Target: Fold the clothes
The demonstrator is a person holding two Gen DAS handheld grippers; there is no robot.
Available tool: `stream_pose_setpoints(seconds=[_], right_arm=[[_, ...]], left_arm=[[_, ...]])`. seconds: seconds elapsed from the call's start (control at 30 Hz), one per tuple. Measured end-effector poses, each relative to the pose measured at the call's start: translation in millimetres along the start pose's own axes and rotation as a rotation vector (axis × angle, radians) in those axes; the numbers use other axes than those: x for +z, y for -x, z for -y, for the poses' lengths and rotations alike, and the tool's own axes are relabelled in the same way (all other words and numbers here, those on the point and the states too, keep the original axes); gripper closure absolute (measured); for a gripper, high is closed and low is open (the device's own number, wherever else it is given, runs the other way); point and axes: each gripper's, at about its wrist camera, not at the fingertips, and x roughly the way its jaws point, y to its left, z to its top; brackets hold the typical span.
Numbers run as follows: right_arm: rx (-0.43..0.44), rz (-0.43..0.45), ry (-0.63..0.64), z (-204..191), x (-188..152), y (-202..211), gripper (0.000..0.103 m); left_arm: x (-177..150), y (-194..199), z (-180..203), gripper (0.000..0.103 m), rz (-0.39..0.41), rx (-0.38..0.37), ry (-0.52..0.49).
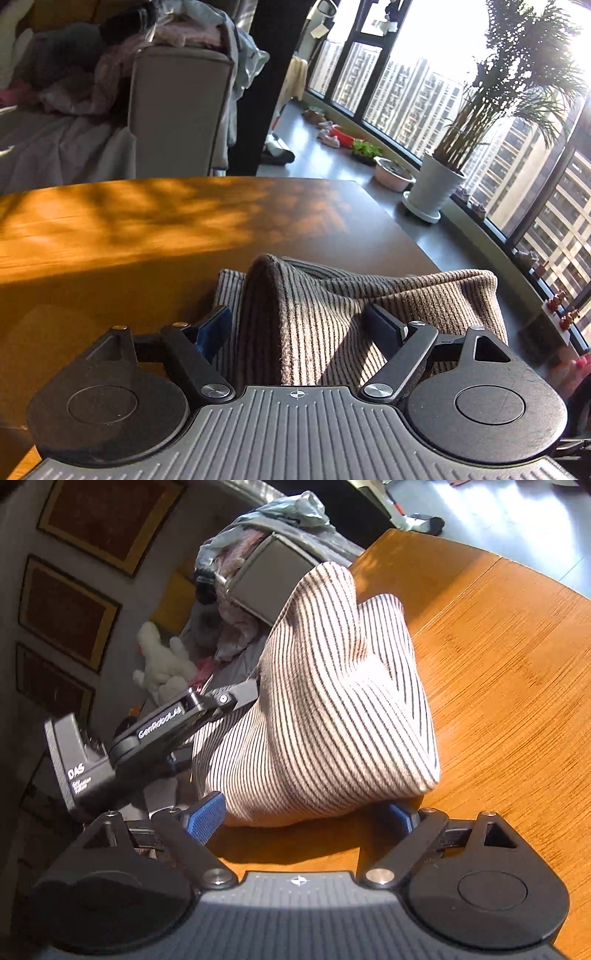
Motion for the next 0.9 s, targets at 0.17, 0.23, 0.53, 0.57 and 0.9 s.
stream_pose_setpoints(seconds=[0.17,0.23,0.53,0.57,0.9], right_arm=[[-0.072,0.059,0.028,6,20,-2,0.038],[-0.115,0.100,0.082,8,34,1,0.038],[-0.280,0.224,0.299,8,106,-23,0.028],[-0.294,0.236,0.317,6,110,-27,0.026],[-0.220,0.187,0.300,13,108,-26,0.022]], left_arm=[[1,9,-2,0.017,-0.007,-0.014,-0.023],[3,13,-2,0.013,-0.003,-0.024,-0.044],[19,20,-9,0.008,0.104,-0.080,-0.027],[21,19,-12,0.008,0.114,-0.086,-0.015],[25,-43,-33,0.010,-0.032,-0.187,0.088]])
